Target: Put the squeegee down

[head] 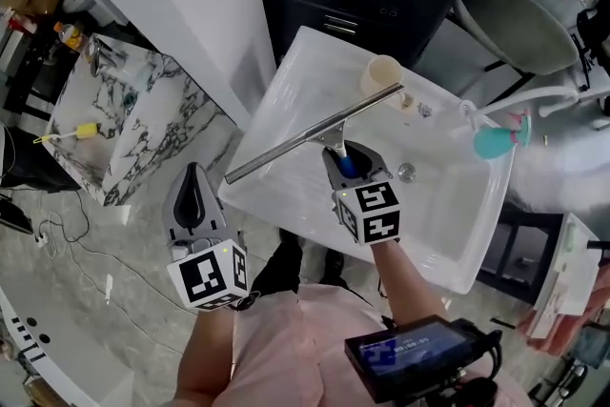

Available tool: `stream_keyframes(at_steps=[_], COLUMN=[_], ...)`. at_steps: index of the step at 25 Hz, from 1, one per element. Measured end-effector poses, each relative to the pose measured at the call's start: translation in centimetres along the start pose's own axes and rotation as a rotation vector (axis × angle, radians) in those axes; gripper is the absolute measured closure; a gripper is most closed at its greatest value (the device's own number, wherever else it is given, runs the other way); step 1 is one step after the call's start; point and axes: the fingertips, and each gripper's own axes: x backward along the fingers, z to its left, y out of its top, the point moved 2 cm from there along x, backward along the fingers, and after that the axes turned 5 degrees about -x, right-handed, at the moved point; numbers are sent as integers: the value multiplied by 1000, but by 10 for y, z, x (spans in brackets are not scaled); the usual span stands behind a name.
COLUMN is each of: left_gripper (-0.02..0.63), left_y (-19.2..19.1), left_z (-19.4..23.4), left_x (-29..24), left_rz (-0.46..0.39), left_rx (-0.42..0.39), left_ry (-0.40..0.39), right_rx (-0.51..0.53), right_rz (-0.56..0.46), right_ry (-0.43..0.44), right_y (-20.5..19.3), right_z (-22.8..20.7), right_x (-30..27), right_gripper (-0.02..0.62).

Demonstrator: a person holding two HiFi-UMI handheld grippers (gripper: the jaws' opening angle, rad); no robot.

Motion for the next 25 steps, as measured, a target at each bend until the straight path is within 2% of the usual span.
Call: stream_keyframes(at_steps=[10,25], left_gripper=[597,597], left_y=[-14,-14], left_z=[6,6], left_x=[-12,-13], left_rz=[28,23], left_rx=[-1,-2], left_ry=[-23,-52], right_rx=[28,28], right_rz=[18,11], right_ry=[-31,-67], right_y=[-12,-21], right_z=[6,22], right_x=[-13,-9], right_gripper=[483,483])
